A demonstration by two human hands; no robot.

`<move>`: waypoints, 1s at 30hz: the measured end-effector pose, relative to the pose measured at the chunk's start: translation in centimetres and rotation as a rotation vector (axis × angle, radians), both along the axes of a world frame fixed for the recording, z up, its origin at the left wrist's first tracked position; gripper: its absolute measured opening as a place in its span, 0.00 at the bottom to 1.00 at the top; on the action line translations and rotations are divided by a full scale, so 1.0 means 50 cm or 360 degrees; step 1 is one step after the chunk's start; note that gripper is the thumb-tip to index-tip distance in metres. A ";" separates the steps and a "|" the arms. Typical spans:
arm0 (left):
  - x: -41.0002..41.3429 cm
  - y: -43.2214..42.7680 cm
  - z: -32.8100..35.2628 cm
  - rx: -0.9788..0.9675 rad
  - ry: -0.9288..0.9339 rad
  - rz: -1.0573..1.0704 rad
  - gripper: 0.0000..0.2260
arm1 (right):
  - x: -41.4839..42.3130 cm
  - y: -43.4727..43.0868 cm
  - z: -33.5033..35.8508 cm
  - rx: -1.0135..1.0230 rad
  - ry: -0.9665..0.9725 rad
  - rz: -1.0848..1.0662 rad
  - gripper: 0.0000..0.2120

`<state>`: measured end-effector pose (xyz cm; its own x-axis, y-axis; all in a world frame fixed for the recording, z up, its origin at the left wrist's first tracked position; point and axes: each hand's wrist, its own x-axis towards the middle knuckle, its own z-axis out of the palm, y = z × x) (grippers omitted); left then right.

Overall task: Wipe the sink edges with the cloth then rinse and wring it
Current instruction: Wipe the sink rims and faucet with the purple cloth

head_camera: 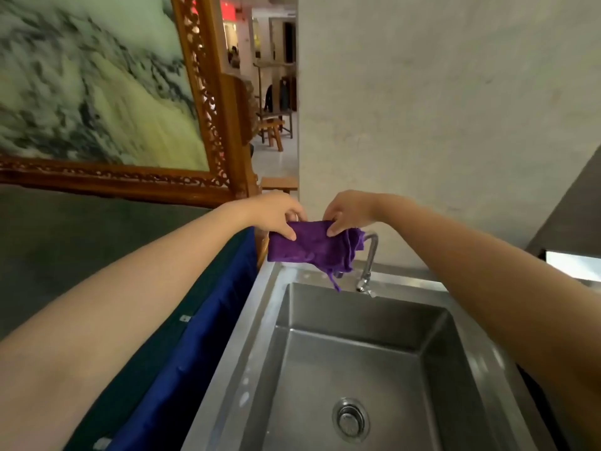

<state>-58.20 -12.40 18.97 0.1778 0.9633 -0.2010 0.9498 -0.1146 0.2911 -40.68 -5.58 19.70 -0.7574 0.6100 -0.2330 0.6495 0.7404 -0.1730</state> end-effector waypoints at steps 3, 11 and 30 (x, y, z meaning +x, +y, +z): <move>-0.080 0.022 -0.055 -0.0024 -0.0033 0.0028 0.18 | -0.078 0.024 -0.055 -0.0070 -0.0001 0.0005 0.13; -0.187 0.098 -0.230 0.0063 -0.0019 0.0043 0.14 | -0.200 0.086 -0.248 -0.0199 0.0116 -0.0252 0.14; -0.227 0.190 -0.612 0.0428 -0.0534 0.0304 0.12 | -0.285 0.065 -0.660 -0.0317 0.1214 -0.1057 0.08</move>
<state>-69.55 -2.91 -11.64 0.0049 0.9951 0.0986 0.8197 -0.0605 0.5696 -54.93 -2.35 -13.30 -0.2706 0.9623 0.0255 0.5832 0.1850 -0.7910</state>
